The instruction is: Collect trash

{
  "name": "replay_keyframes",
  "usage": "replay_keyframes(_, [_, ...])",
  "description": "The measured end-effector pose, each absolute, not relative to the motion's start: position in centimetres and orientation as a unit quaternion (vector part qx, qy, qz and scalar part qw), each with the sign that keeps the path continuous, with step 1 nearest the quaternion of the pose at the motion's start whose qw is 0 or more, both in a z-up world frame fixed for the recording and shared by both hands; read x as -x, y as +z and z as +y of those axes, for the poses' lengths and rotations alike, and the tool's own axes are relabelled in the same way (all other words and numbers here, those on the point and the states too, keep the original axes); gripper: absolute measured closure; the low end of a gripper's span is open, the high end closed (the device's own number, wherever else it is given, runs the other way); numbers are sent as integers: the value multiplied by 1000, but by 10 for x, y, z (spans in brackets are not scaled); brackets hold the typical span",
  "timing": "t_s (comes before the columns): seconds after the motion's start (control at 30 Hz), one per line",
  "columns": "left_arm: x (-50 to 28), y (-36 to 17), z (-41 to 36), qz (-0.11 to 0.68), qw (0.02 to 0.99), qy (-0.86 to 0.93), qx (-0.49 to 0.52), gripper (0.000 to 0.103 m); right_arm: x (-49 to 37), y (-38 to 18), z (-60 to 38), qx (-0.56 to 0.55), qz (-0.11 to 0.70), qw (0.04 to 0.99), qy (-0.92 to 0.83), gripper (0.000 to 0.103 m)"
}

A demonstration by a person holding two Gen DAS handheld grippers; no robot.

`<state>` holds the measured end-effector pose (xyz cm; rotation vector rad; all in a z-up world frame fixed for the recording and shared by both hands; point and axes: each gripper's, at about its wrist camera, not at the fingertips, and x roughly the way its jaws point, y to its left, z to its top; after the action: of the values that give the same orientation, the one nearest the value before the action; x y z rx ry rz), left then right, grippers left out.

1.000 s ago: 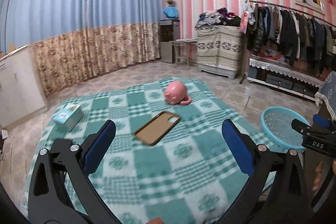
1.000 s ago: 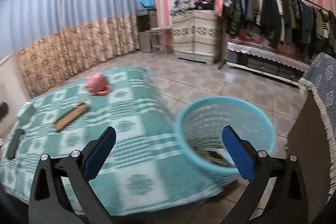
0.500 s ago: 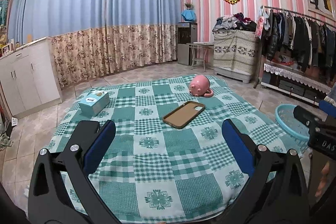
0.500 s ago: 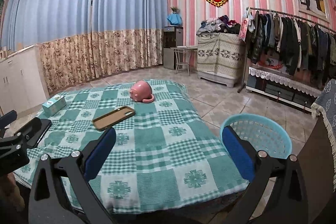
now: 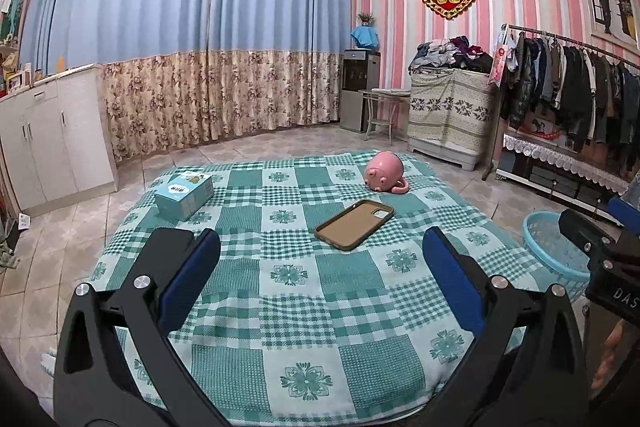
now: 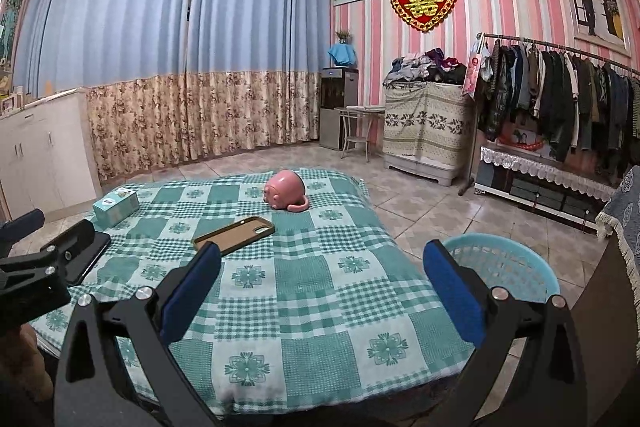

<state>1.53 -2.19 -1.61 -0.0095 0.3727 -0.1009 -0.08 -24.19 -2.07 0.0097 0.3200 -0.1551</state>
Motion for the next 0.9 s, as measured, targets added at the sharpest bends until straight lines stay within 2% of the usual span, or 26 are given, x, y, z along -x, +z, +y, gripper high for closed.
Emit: replay_keyframes(0.9, [-11, -15, -21, 178, 983, -47, 1, 5, 0, -21, -240, -4, 152, 985, -80, 4])
